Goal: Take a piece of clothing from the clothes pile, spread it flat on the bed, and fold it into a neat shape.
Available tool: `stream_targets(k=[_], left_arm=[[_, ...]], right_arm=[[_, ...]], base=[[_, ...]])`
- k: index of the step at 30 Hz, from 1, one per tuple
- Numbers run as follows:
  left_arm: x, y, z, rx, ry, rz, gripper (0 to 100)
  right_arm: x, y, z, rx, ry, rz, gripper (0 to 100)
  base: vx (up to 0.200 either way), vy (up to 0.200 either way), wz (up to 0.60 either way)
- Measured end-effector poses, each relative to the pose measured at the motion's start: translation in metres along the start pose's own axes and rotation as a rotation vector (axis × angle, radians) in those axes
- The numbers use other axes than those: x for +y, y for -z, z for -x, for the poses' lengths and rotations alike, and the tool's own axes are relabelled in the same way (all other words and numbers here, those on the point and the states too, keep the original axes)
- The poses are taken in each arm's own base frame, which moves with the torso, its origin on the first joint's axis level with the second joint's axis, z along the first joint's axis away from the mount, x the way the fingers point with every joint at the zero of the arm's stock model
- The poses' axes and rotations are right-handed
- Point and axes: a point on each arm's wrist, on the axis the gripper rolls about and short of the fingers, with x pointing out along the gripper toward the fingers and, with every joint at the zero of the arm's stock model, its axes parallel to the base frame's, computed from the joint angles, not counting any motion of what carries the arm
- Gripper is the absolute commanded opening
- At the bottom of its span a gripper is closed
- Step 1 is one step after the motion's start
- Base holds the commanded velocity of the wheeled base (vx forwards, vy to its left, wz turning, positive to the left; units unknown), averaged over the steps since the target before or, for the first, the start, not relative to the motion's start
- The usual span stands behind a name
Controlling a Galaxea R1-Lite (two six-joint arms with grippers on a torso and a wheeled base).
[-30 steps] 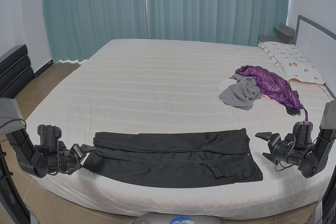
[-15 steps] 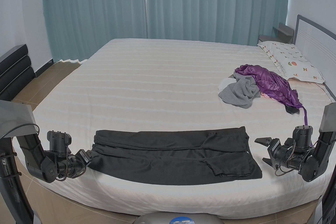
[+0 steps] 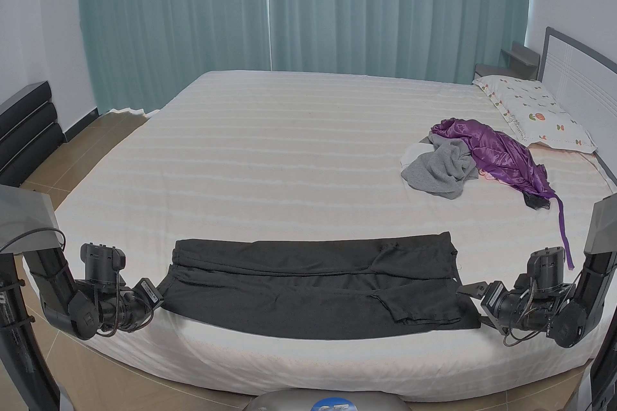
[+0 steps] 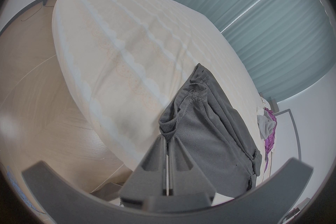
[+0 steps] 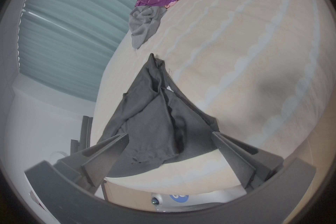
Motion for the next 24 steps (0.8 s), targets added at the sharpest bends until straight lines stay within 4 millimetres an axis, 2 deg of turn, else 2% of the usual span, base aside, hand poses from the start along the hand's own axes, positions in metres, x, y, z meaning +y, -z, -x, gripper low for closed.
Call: stream_targets(k=[8,23,24], left_arm=[[-0.001,0.0,0.003,0.0,0.008,0.001,0],[0.0,0.001,0.003,0.006,0.011,0.001,0],[0.0,0.001,0.003,0.007,0.01,0.001,0]], right_arm=[[-0.004,0.015,-0.008,0.02,0.075,0.052,100],[-0.008,0.015,-0.007,0.004,0.139,0.121,100],[-0.008,0.016,-0.008,0.007,0.138,0.121,0]], base=[[0.0,0.0,0.0],[0.0,0.0,0.0],[0.0,0.0,0.0]])
